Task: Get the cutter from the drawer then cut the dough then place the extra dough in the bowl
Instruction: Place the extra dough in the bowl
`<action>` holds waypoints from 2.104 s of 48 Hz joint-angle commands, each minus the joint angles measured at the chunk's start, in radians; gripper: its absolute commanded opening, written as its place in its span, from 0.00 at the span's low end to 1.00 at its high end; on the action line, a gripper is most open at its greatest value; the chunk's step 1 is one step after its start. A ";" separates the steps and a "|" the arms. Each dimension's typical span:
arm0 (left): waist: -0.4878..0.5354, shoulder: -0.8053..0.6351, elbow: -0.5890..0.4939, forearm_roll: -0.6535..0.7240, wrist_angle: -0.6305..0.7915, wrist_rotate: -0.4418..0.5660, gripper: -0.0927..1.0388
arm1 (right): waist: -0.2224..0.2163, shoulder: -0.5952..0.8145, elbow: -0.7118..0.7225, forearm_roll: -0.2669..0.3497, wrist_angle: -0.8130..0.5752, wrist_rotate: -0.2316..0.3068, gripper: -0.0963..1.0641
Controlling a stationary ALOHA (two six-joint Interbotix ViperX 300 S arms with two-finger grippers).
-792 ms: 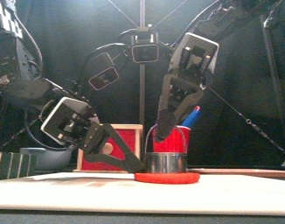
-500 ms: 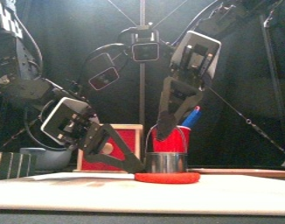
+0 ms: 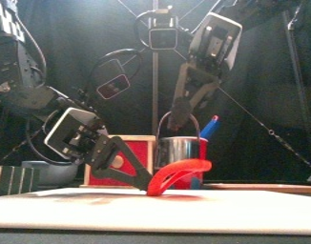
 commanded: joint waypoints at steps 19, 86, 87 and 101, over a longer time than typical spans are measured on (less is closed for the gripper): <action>0.005 -0.021 -0.014 -0.002 0.026 0.000 0.58 | -0.057 -0.239 0.222 0.005 0.031 0.000 0.44; 0.031 -0.186 0.020 -0.037 0.031 0.002 0.58 | -0.110 -0.279 0.376 0.037 -0.160 0.002 0.72; 0.031 -0.190 0.023 -0.037 0.032 0.000 0.58 | -0.110 -0.278 0.376 0.037 -0.161 0.002 0.72; 0.031 -0.238 0.043 -0.069 0.032 0.002 0.60 | -0.112 -0.278 0.376 0.035 -0.184 0.002 0.72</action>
